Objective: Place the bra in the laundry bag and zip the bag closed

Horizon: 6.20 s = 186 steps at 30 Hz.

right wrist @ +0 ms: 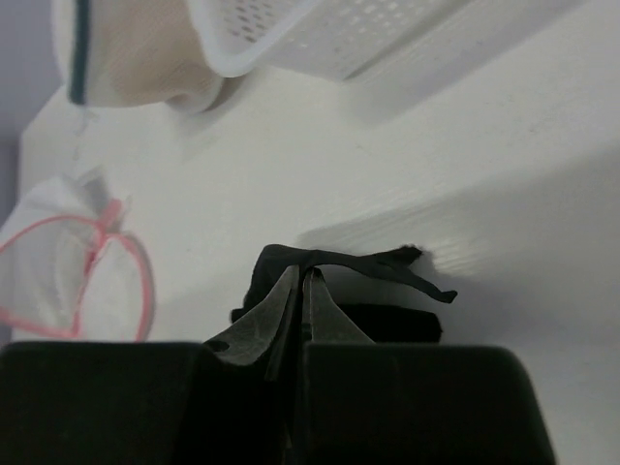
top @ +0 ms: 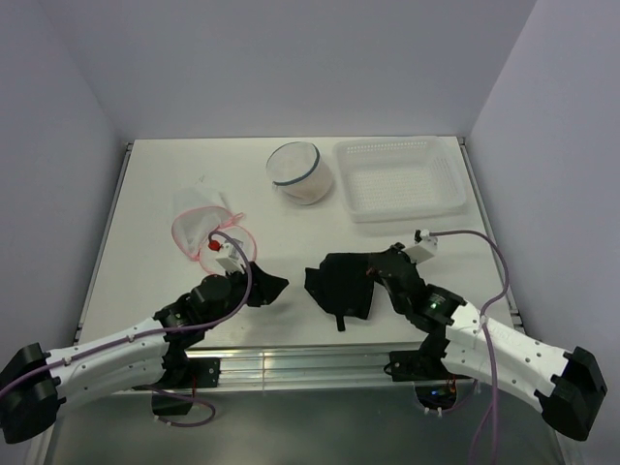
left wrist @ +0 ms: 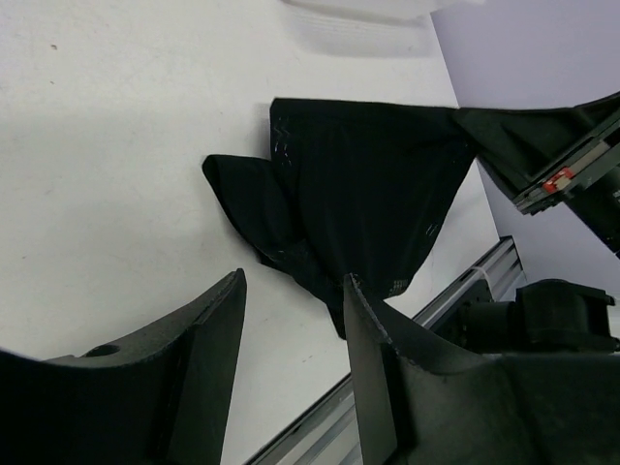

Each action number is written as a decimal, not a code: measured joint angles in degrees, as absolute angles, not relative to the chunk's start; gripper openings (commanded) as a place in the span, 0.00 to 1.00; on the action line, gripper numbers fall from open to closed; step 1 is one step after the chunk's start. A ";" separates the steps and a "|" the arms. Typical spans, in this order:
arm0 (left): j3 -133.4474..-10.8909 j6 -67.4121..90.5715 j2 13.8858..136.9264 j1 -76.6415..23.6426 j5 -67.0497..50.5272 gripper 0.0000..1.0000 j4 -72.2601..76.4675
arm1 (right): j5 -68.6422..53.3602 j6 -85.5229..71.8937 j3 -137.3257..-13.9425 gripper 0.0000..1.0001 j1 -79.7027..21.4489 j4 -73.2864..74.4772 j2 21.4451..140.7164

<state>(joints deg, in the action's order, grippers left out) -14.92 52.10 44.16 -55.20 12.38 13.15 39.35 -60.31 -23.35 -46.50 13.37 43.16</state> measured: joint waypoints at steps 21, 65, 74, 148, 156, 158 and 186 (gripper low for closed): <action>-13.17 52.23 50.37 -55.20 8.97 0.48 18.63 | 19.81 -53.36 -20.78 0.00 -47.86 -3.36 48.18; -36.58 34.72 84.79 -55.22 10.22 0.53 20.05 | 3.90 -76.64 -22.96 0.80 -54.35 30.48 29.15; -36.56 34.04 87.24 -55.27 8.32 0.52 22.33 | 0.58 -83.53 -18.15 0.81 -55.61 34.11 25.19; -47.22 44.31 58.85 -29.56 42.33 0.50 -26.98 | 24.53 -82.26 -16.95 0.02 -57.32 8.49 42.28; -48.77 43.51 68.36 -12.23 35.75 0.52 -27.68 | 22.59 -80.42 -17.06 0.01 -57.30 7.92 43.31; -48.77 43.11 68.38 -10.44 34.22 0.53 -27.09 | 22.28 -80.23 -17.06 0.01 -57.28 7.55 43.31; -52.42 40.10 85.41 -6.07 30.72 0.52 -18.57 | 21.23 -79.31 -17.04 0.01 -57.17 6.59 40.10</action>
<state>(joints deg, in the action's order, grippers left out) -52.42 40.10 85.41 -6.07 30.72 -18.57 21.23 -79.31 -17.04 -57.17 6.59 40.10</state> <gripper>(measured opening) 0.518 0.206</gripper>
